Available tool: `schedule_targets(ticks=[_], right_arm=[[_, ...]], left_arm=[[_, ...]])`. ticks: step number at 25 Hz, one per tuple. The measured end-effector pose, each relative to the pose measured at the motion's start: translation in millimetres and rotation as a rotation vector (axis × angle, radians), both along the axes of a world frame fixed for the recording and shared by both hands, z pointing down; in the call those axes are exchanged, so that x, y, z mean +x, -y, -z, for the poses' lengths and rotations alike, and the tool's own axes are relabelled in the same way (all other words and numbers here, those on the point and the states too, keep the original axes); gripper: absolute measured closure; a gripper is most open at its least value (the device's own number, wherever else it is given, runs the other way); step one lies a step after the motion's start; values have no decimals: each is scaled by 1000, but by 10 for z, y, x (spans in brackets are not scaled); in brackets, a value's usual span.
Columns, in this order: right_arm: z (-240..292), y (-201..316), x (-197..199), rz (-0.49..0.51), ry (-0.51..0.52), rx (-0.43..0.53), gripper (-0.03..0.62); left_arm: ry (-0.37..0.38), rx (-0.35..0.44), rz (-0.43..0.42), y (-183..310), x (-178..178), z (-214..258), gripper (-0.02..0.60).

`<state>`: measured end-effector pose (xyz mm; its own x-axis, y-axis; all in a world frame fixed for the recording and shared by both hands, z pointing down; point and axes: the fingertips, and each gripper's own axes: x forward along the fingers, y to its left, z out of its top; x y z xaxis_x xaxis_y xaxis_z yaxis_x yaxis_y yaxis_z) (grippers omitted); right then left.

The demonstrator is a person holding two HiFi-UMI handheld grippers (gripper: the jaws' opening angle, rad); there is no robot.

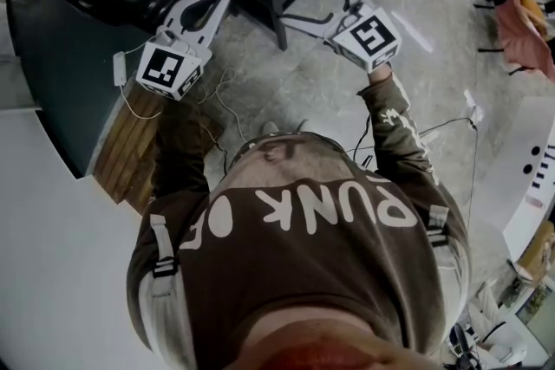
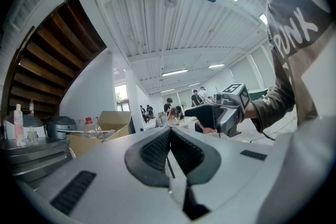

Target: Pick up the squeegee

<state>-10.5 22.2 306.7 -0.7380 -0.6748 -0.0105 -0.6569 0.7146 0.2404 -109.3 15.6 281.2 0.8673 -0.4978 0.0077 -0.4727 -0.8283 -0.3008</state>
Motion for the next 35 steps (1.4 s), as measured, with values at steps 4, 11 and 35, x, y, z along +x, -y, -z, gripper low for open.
schedule_targets(ticks=[4, 11, 35], right_arm=[[30, -9, -1, 3, 8, 14, 0], [22, -12, 35, -3, 12, 19, 0], [-43, -257, 425, 34, 29, 11, 0]], left_arm=[[1, 1, -2, 0, 5, 20, 580], [5, 1, 0, 5, 25, 9, 580], [17, -1, 67, -313, 335, -8, 580]])
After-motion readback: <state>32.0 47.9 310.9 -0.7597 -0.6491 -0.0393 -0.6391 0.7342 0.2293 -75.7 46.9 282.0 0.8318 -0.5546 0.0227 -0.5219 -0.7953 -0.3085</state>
